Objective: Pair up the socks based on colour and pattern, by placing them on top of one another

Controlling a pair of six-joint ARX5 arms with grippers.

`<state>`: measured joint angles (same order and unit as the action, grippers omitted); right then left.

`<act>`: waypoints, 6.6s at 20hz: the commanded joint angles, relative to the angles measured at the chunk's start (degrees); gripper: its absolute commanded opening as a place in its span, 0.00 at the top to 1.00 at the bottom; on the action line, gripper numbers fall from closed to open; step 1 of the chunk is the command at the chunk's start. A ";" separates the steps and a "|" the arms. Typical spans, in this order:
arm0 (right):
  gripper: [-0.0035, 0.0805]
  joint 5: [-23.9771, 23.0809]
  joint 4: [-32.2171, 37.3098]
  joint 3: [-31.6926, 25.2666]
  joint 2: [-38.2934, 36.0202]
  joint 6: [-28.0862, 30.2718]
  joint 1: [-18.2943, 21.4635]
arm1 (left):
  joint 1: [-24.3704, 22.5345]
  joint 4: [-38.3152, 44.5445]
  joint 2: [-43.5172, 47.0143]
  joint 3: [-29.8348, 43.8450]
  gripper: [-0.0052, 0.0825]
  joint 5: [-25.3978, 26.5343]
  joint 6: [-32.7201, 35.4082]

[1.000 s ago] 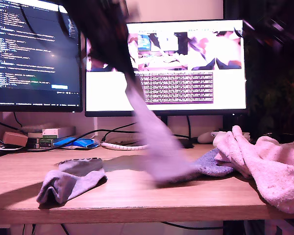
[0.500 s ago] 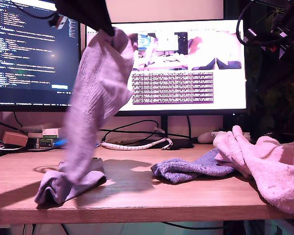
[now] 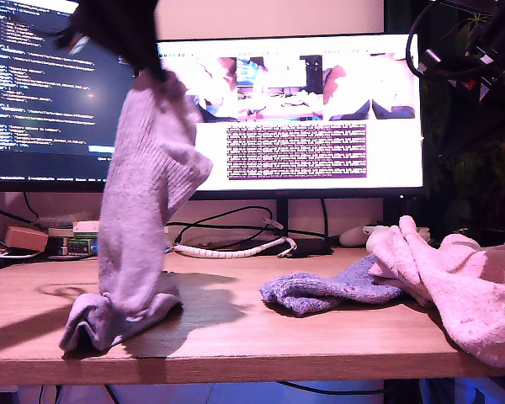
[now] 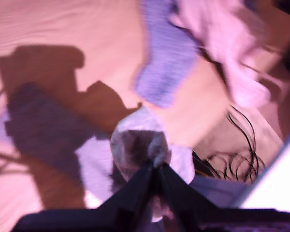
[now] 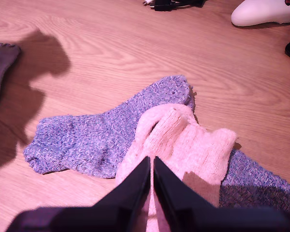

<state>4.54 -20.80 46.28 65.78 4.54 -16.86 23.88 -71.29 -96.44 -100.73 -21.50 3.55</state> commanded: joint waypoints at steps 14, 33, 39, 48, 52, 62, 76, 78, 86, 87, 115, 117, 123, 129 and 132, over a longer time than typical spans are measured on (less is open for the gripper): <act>0.97 0.02 0.50 -0.22 -0.48 0.24 0.15 | -7.98 14.27 -15.89 3.89 0.97 5.75 8.13; 0.97 1.57 0.79 -0.22 -0.48 0.17 0.11 | -10.60 21.11 -22.64 3.61 0.55 6.19 12.72; 0.97 1.55 0.72 -0.22 -0.48 -0.02 0.11 | -10.56 18.82 -18.53 1.05 0.92 6.10 10.80; 0.97 1.53 0.66 -0.22 -0.48 -0.02 0.13 | -8.02 18.64 -14.88 1.05 0.97 -0.02 9.33; 0.97 1.53 0.81 -0.20 -0.48 -0.07 0.13 | -0.44 22.75 -14.97 1.07 0.97 -2.47 12.11; 0.97 -0.22 -3.63 -0.22 -8.52 -3.85 2.64 | 8.79 39.06 -18.38 7.93 0.97 -6.47 17.09; 0.97 -0.04 -15.56 -0.22 -16.98 -7.52 2.62 | 14.40 54.12 -28.26 9.09 0.97 -6.29 10.75; 0.97 -0.04 -15.56 -0.22 -16.98 -7.52 2.62 | 15.15 54.34 -28.89 9.09 0.97 -3.74 9.42; 0.97 0.00 -15.61 -0.22 -16.98 -7.10 2.62 | 15.72 52.72 -31.50 9.09 0.97 -2.38 5.16; 0.97 -0.02 -15.58 -0.22 -16.98 -7.08 2.62 | 15.72 52.54 -31.50 9.09 0.97 -1.73 3.61; 0.97 -0.02 -15.30 -0.22 -16.98 -2.99 2.62 | 14.10 12.68 -31.26 0.92 0.97 -2.64 -6.08; 0.97 -0.02 -15.32 -0.22 -16.98 -2.99 2.62 | 13.70 12.57 -31.26 -2.47 0.97 -2.16 -5.60; 0.97 -0.02 -15.34 -0.22 -16.98 -2.97 2.62 | 12.98 18.21 -31.56 -4.35 0.97 0.90 -3.45; 0.97 -0.02 -13.33 -0.22 -16.92 -2.95 2.62 | 12.39 23.02 -34.32 -4.35 0.97 2.03 -1.60; 0.97 -0.02 -12.92 -0.22 -16.94 -2.97 2.62 | 12.00 22.49 -36.44 -4.35 0.97 0.98 -1.57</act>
<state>4.40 -34.26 46.37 48.97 1.41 -14.24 36.14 -48.75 -129.95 -106.08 -20.10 1.69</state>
